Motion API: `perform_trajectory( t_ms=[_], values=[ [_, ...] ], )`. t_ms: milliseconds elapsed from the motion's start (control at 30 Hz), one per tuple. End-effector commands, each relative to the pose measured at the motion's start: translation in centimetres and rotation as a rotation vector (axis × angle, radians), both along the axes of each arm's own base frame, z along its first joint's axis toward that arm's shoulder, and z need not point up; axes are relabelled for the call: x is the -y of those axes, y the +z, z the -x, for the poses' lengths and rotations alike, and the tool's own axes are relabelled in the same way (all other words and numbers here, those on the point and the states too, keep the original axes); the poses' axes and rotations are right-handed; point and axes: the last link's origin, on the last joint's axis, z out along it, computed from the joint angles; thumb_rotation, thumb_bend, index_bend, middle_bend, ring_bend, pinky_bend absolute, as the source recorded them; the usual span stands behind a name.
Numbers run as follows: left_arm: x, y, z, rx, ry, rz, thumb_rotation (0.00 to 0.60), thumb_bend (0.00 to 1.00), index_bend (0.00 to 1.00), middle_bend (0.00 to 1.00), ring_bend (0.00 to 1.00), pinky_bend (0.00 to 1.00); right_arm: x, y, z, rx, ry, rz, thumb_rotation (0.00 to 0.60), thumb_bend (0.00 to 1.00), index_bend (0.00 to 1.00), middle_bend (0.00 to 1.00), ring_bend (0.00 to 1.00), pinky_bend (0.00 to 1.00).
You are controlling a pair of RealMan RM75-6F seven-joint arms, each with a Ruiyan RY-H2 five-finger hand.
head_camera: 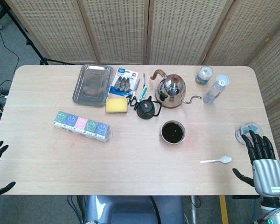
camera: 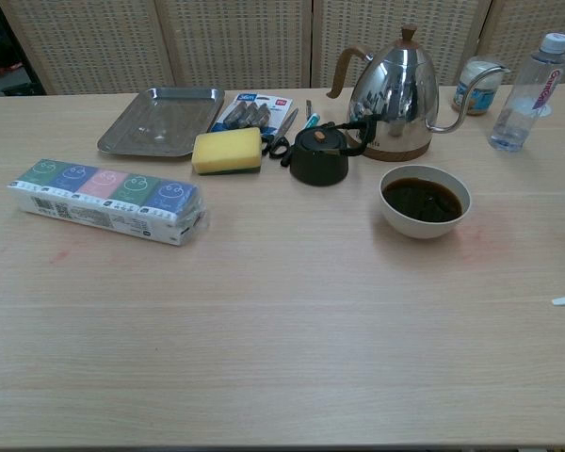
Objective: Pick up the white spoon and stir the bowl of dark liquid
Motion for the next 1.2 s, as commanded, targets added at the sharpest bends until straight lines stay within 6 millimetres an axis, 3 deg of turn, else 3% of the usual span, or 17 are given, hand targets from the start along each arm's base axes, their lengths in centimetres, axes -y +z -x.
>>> perform_trajectory(
  t_ms=[33, 233, 400, 500, 700, 867, 1200],
  values=[
    [0.0, 0.0, 0.0, 0.000, 0.000, 0.000, 0.600, 0.00, 0.00, 0.00, 0.00, 0.00, 0.0, 0.0, 0.0, 0.001, 0.001, -0.002, 0.600, 0.00, 0.00, 0.00, 0.00, 0.00],
    [0.0, -0.1, 0.0, -0.003, 0.001, 0.004, 0.600, 0.00, 0.00, 0.00, 0.00, 0.00, 0.0, -0.4, -0.1, 0.027, 0.008, -0.028, 0.600, 0.00, 0.03, 0.00, 0.00, 0.00],
    [-0.2, -0.1, -0.1, -0.002, 0.003, 0.004, 0.600, 0.00, 0.00, 0.00, 0.00, 0.00, 0.9, -2.1, -0.5, 0.049, 0.033, -0.092, 0.600, 0.00, 0.27, 0.00, 0.00, 0.00],
    [-0.3, 0.0, -0.1, 0.001, 0.009, -0.003, 0.600, 0.00, 0.00, 0.00, 0.00, 0.00, 1.8, -3.6, -0.5, 0.035, 0.036, -0.134, 0.600, 0.03, 0.34, 0.00, 0.00, 0.00],
    [-0.6, -0.1, 0.0, 0.002, 0.018, 0.004, 0.600, 0.00, 0.00, 0.00, 0.00, 0.00, 3.5, -6.6, -0.4, 0.002, 0.020, -0.208, 0.600, 0.15, 0.36, 0.00, 0.00, 0.00],
    [-0.8, -0.3, 0.0, 0.000, 0.024, 0.018, 0.600, 0.00, 0.00, 0.00, 0.00, 0.00, 3.9, -8.9, 0.7, -0.012, -0.027, -0.266, 0.600, 0.16, 0.39, 0.00, 0.00, 0.00],
    [-1.0, -0.6, 0.0, -0.004, 0.031, 0.028, 0.600, 0.00, 0.00, 0.00, 0.00, 0.00, 5.1, -11.4, 1.9, -0.011, -0.084, -0.334, 0.600, 0.26, 0.42, 0.00, 0.00, 0.00]
  ],
)
